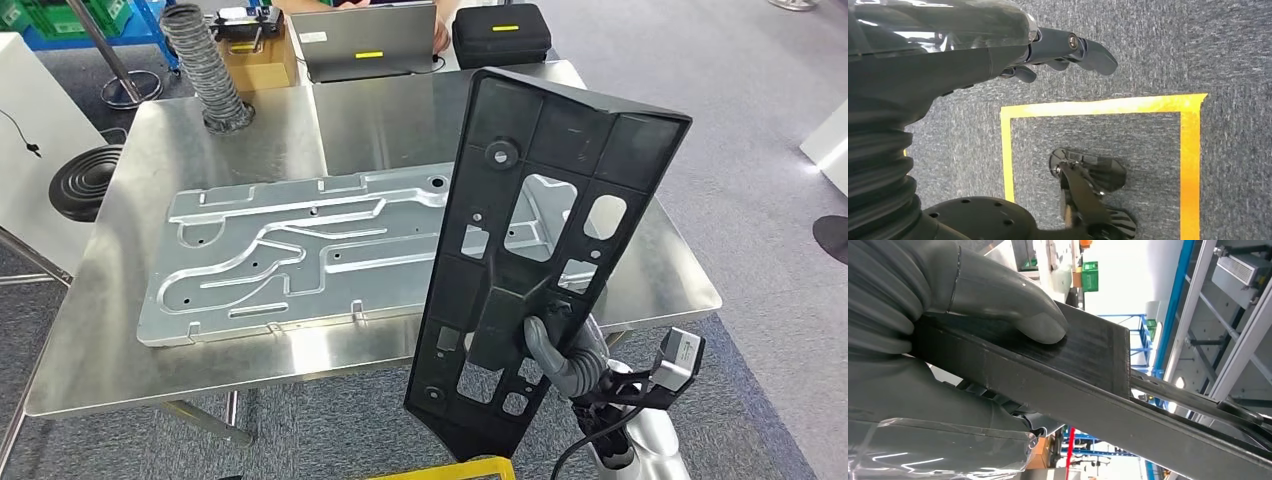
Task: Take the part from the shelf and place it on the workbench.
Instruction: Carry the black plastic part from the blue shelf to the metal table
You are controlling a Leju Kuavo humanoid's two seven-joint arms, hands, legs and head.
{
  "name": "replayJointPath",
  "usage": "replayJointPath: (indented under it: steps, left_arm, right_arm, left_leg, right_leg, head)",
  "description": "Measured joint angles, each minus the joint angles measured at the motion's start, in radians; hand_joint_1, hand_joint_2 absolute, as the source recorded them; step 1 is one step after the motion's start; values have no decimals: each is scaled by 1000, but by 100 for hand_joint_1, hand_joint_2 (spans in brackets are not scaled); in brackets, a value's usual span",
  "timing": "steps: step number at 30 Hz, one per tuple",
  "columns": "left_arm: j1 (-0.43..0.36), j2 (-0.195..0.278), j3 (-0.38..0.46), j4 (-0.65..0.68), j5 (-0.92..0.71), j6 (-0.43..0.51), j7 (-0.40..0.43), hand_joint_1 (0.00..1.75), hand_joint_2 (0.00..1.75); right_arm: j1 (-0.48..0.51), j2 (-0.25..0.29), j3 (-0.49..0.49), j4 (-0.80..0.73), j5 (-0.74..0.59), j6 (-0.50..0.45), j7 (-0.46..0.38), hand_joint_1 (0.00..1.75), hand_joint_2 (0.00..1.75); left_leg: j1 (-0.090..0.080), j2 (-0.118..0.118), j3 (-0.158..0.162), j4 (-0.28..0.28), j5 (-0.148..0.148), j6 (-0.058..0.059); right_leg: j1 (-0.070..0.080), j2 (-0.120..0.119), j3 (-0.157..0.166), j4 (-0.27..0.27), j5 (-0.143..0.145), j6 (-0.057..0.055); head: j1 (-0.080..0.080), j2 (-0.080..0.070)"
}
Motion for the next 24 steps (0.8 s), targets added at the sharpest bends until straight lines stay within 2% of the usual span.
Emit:
replayJointPath:
  steps: [1,2,3,5,6,7,9,11,12,13,15,16,17,18,20,21,22,24]
  left_arm:
    - [1,0,0,0,1,0,0,0,175]
    - [2,0,1,0,3,0,0,0,175]
    - [3,1,1,0,4,0,0,0,175]
    - [2,1,1,0,5,-1,0,0,175]
    - [1,1,1,0,4,-2,0,0,175]
    - [1,1,1,0,4,-3,0,0,175]
    - [2,1,1,0,4,-6,-1,0,175]
    - [3,2,2,0,4,-7,-3,0,175]
    - [1,2,2,0,4,-7,-4,0,175]
    - [-1,2,2,0,4,-8,-4,0,175]
    - [-3,2,2,0,4,-10,-5,0,175]
    - [-2,2,2,0,4,-11,-5,0,175]
    - [-2,2,2,0,4,-11,-5,0,175]
    - [-2,2,3,0,3,-12,-4,0,175]
    - [-2,1,3,0,3,-12,-4,0,175]
    - [-3,-1,3,0,3,-13,-3,0,175]
    - [-3,-2,3,1,3,-13,-3,0,175]
    - [-3,-4,3,1,3,-13,-2,0,175]
  right_arm:
    - [0,0,1,1,0,-1,1,175,175]
    - [0,0,2,3,1,-1,1,175,175]
    - [-1,0,2,3,2,-2,1,175,175]
    - [-7,-1,3,4,6,-2,3,175,175]
    - [-11,-2,4,3,9,-3,4,175,175]
    - [-17,-3,5,3,12,-3,5,175,175]
    - [-29,-8,8,2,19,-4,7,175,175]
    - [-42,-16,11,2,25,-4,9,175,175]
    - [-50,-21,12,2,27,-4,10,175,175]
    - [-57,-27,12,1,29,-4,10,175,175]
    - [-68,-36,14,2,33,-4,11,175,175]
    - [-72,-41,14,2,36,-5,13,175,175]
    - [-78,-46,16,3,38,-6,15,175,175]
    - [-86,-51,17,3,39,-8,18,175,175]
    - [-112,-62,20,4,39,-13,27,175,175]
    - [-125,-67,21,4,38,-14,32,175,175]
    - [-140,-71,23,5,34,-15,38,175,175]
    - [-170,-78,28,12,24,-13,51,175,175]
  left_leg:
    - [3,0,-27,35,-7,-4]
    - [6,0,-36,34,6,-6]
    - [9,1,-27,-6,40,-9]
    - [14,1,20,-143,124,-13]
    - [14,1,38,-196,142,-10]
    - [14,1,46,-226,152,-5]
    - [11,1,46,-232,151,12]
    - [12,0,48,-234,163,26]
    - [13,0,49,-236,165,32]
    - [13,0,50,-237,165,36]
    - [10,0,50,-237,162,42]
    - [8,0,51,-237,161,43]
    - [6,-1,52,-237,160,45]
    - [4,-2,54,-237,159,45]
    - [-2,-3,60,-237,156,46]
    - [-5,-3,62,-237,154,45]
    - [-7,-3,63,-237,153,42]
    - [-7,-1,62,-239,152,34]
  right_leg:
    - [-1,0,3,0,-3,0]
    - [-2,1,8,1,-7,2]
    - [-3,2,14,2,-11,5]
    - [-5,3,24,7,-22,15]
    - [-5,4,25,10,-26,21]
    - [-4,4,23,14,-29,28]
    - [-2,4,18,17,-32,40]
    - [-5,3,14,30,-45,51]
    - [-7,2,3,57,-62,56]
    - [-8,2,-22,108,-91,60]
    - [-8,1,-95,251,-154,64]
    - [-8,1,-127,309,-169,65]
    - [-8,1,-142,328,-163,63]
    - [-7,1,-137,309,-140,59]
    - [-1,1,-75,165,-61,41]
    - [3,1,-44,97,-33,31]
    - [8,-1,-22,47,-16,24]
    - [13,-2,-14,26,-12,18]
  head:
    - [0,0]
    - [0,0]
    - [0,0]
    - [0,0]
    - [0,0]
    - [0,0]
    - [0,0]
    - [0,0]
    - [0,0]
    - [0,0]
    - [0,0]
    - [0,0]
    - [0,0]
    - [0,0]
    - [0,0]
    - [0,0]
    - [0,0]
    - [0,0]
